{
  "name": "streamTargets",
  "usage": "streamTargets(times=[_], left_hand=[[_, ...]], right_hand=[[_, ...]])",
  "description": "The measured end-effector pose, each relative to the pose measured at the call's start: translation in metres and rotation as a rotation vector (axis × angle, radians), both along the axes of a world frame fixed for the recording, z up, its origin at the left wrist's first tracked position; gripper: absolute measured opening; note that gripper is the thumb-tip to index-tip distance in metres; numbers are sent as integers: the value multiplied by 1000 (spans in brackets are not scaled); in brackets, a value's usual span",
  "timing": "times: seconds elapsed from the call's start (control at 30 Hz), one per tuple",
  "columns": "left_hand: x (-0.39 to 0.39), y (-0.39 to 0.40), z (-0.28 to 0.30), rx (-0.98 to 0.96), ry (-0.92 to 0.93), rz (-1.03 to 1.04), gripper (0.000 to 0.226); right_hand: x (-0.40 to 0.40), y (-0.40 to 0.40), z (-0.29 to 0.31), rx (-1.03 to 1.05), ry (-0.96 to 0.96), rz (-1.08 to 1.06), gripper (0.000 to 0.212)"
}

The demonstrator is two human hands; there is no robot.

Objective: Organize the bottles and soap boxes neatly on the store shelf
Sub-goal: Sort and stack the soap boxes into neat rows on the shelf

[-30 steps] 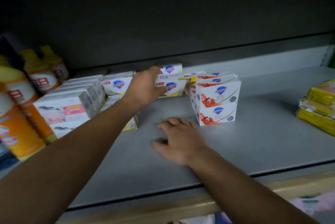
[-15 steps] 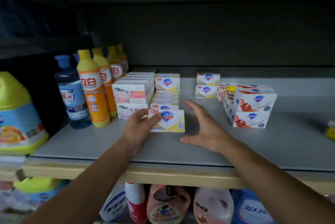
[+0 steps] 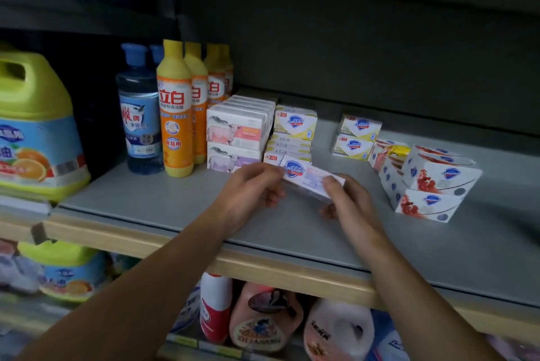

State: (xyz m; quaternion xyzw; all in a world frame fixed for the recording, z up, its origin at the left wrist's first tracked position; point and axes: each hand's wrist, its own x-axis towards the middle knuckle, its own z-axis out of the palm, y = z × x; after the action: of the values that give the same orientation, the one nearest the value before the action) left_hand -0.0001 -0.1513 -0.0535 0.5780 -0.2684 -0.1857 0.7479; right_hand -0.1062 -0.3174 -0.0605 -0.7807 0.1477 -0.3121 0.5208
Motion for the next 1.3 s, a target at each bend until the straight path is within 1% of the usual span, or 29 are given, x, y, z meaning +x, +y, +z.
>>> streamTargets(times=[0.03, 0.07, 0.13, 0.17, 0.23, 0.33, 0.43, 0.47, 0.5, 0.57, 0.67, 0.77, 0.83, 0.9, 0.97, 1.07, 1.13, 1.23, 1.3], left_hand=[[0, -1, -1, 40, -36, 25, 26], [-1, -2, -1, 98, -77, 61, 36], [-3, -4, -1, 220, -145, 116, 64], [-3, -4, -1, 260, -169, 128, 73], [-4, -4, -1, 299, -201, 133, 78], [-2, -4, -3, 292, -204, 118, 63], [-2, -3, -3, 216, -153, 99, 45], [-2, -3, -2, 186, -130, 109, 41], [-2, -4, -2, 161, -109, 127, 36], [-2, -5, -1, 120, -75, 141, 27], [-3, -4, -2, 73, -30, 90, 27], [-4, -3, -1, 17, 14, 29, 27], [-5, -2, 0, -13, 45, 7, 19], [-5, -1, 1, -50, 78, 15, 11], [-4, 0, 3, -83, 124, 40, 12], [-1, 1, 5, -122, 202, 70, 14], [0, 2, 6, -145, 232, 58, 16], [-1, 4, 5, -153, 167, -22, 28], [-3, 5, 4, -163, 103, -62, 33]], right_hand=[[0, -1, 0, 38, 38, -11, 46], [0, -1, 1, 55, 72, -27, 50], [1, -2, 3, 74, 118, -69, 52], [2, -5, 3, 82, 121, -87, 54], [3, -7, 2, 87, 127, -106, 58], [1, -5, 3, 96, 117, -99, 51], [-4, 2, 7, 75, 12, -35, 38], [-6, 4, 7, 39, -13, 7, 37], [-8, 6, 6, -6, -26, 52, 40], [-12, 8, 4, -91, -45, 115, 56], [-10, 8, 0, -198, -85, 129, 72], [-4, 7, -2, -336, -55, 65, 75], [-3, 7, -3, -421, -44, 20, 74], [-4, 8, -4, -500, -61, 19, 73], [-5, 8, -5, -545, -95, 49, 69], [-7, 9, -4, -507, -116, 82, 59], [-7, 9, -4, -531, -114, 70, 55], [-7, 8, -4, -636, -115, 31, 54], [-8, 8, -3, -649, -116, 20, 55]])
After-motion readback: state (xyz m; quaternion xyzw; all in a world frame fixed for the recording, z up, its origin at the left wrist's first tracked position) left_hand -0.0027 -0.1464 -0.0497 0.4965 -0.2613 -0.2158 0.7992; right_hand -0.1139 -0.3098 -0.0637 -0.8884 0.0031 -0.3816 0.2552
